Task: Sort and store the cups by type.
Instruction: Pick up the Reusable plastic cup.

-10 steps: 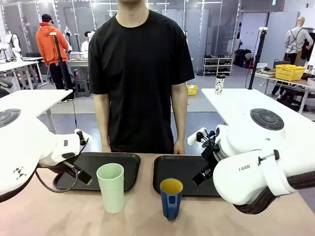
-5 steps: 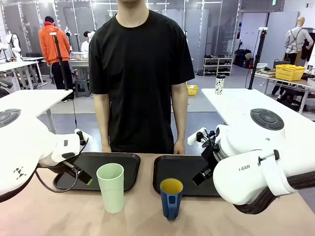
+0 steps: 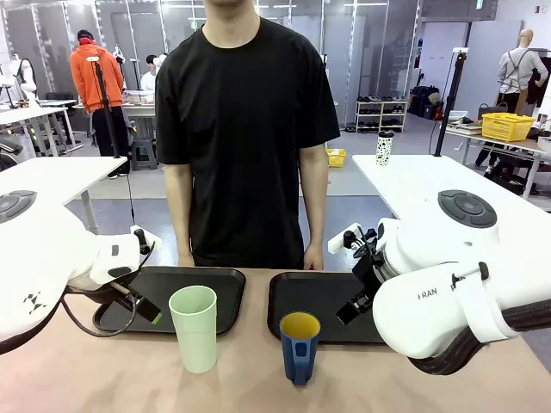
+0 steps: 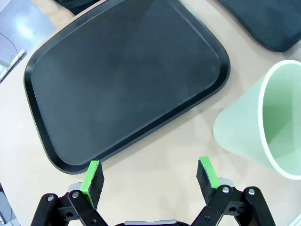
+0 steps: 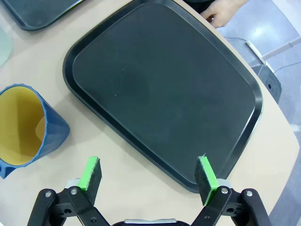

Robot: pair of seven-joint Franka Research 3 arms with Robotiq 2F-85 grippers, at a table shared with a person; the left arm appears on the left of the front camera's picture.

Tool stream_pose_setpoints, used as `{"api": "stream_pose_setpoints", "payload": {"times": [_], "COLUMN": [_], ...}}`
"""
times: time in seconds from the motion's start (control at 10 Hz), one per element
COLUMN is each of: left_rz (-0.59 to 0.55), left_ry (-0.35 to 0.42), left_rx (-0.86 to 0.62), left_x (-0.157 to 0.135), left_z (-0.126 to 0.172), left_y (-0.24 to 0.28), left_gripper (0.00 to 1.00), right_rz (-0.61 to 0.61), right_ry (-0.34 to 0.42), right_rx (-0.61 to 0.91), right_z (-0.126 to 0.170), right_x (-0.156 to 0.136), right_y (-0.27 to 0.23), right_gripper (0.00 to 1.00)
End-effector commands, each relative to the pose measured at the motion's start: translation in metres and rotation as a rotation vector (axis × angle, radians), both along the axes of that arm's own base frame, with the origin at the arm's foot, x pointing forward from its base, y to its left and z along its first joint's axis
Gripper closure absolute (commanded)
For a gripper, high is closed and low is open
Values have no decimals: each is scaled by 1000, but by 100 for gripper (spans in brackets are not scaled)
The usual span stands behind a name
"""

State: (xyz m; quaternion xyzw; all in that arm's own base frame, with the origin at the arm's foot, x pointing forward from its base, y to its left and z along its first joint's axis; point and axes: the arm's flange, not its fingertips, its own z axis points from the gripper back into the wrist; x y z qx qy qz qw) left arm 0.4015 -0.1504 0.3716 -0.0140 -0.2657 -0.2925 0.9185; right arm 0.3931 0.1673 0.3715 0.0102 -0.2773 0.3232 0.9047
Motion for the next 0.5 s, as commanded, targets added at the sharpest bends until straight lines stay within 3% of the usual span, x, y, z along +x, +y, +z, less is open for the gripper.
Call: {"api": "stream_pose_setpoints", "payload": {"times": [0.0,0.4], "left_rz": [1,1], "left_ry": [0,0], "left_rx": [0,0], "left_x": [0,0], "left_z": [0,0], "left_y": [0,0], "left_gripper": [0,0], "right_rz": [-2,-2], "right_ry": [1,1], "right_rx": [2,2], "right_z": [0,0], "right_x": [0,0], "right_y": [0,0], "right_gripper": [0,0]}}
